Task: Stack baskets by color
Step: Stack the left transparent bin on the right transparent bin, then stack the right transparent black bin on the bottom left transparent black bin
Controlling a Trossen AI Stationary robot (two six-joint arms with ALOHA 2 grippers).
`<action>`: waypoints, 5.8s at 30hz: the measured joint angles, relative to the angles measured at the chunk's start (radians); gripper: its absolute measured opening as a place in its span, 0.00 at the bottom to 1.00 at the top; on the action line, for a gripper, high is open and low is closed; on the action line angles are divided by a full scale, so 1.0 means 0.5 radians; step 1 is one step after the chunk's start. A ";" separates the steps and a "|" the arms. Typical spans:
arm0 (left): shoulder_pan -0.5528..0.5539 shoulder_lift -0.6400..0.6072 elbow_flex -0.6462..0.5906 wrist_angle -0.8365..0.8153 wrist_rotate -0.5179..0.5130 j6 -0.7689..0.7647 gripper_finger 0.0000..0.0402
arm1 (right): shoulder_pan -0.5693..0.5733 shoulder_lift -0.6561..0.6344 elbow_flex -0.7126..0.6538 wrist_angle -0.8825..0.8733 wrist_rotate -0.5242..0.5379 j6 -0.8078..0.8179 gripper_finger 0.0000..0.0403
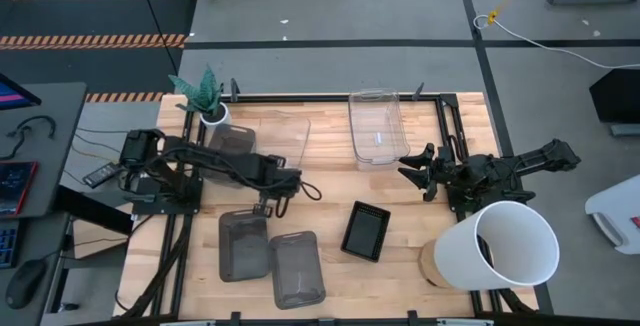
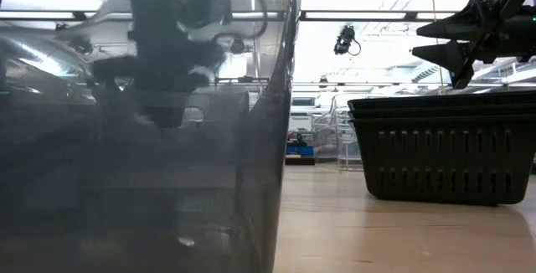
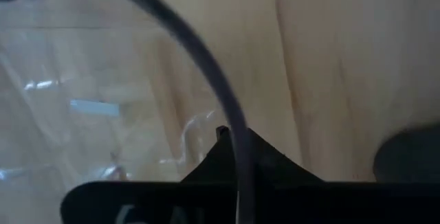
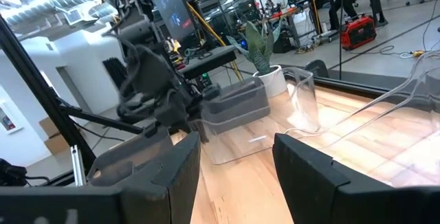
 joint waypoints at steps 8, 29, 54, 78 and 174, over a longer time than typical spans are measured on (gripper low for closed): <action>0.003 0.000 0.419 -0.018 -0.067 -0.030 0.01 | 0.000 0.000 0.000 0.000 0.000 0.000 0.47; 0.400 0.517 1.903 0.528 -0.004 -0.549 0.02 | 0.000 0.000 0.000 0.000 0.000 0.000 0.47; 0.468 1.276 2.539 0.339 0.300 -0.476 0.02 | 0.000 0.000 0.000 0.000 0.000 0.000 0.47; 0.326 1.341 2.539 -0.526 0.251 -0.294 0.02 | 0.000 0.000 0.000 0.000 0.000 0.000 0.47; -0.604 0.334 0.889 -0.343 0.106 -1.495 0.50 | 0.000 0.000 0.000 0.029 0.005 0.000 0.47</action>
